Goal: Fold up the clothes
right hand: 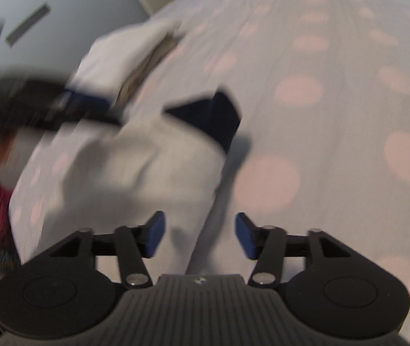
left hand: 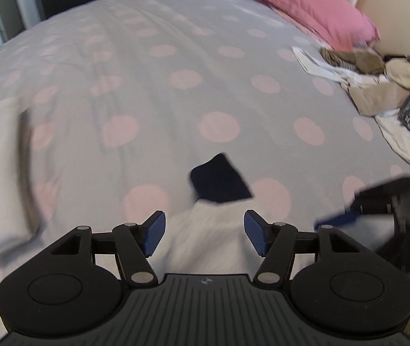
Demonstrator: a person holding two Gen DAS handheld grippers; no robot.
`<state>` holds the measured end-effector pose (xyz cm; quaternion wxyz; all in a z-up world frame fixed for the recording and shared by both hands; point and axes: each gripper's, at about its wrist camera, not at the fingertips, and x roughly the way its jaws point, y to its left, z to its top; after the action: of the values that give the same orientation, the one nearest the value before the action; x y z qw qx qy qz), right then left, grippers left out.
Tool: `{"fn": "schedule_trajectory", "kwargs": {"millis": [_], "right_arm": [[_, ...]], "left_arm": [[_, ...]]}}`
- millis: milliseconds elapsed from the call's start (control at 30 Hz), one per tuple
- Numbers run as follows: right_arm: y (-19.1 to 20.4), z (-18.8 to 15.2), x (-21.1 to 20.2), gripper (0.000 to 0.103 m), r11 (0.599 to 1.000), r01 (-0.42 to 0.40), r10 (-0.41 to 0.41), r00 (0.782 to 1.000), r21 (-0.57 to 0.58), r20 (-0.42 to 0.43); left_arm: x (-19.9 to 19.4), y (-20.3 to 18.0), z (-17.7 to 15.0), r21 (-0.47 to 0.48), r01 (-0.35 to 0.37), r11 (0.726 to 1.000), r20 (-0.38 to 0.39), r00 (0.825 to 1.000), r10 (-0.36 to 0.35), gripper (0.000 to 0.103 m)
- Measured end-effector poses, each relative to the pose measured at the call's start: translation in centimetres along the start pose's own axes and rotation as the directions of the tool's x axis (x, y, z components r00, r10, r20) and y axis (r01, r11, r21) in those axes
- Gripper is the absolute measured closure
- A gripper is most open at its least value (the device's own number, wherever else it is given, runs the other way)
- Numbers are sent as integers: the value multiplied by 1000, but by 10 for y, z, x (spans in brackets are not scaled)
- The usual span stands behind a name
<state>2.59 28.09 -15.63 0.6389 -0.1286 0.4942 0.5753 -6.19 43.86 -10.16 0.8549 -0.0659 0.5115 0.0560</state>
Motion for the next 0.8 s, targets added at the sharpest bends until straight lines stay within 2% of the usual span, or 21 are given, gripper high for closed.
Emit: {"fn": "schedule_trajectory", "kwargs": {"millis": [133,333,400,500,567,600,667,800], "right_arm": [[9,-7,7,36,998,-31,27,997,-46,-78],[12,4,22,38,996,-29,18,993,-88,-121],[12,9,27,49,995,-38,25,990,-90,-141],[11,12,33,60,996,-59,47,984,-66,-170],[11,13,36,64,997,-61,51,983,-52,-175],[12,13,36,66,997,-60,50,983,-52,-175],[13,12,35,67,997,-60,50,984,-55,-173],[11,10,31,71,996,-78,71,983,-36,-169]], "left_arm": [[28,-11,21,18,13,1000,-43,999,-13,44],[63,-28,40,54,-4,999,-103,995,9,44],[71,-33,43,66,-12,998,-131,991,21,44],[83,-38,46,81,-25,996,-174,984,38,53],[90,-39,46,85,-38,996,-195,979,54,74],[93,-39,45,85,-45,995,-204,977,62,79],[95,-39,44,78,-59,995,-203,976,74,96],[79,-42,40,79,-72,994,-127,989,82,100]]}}
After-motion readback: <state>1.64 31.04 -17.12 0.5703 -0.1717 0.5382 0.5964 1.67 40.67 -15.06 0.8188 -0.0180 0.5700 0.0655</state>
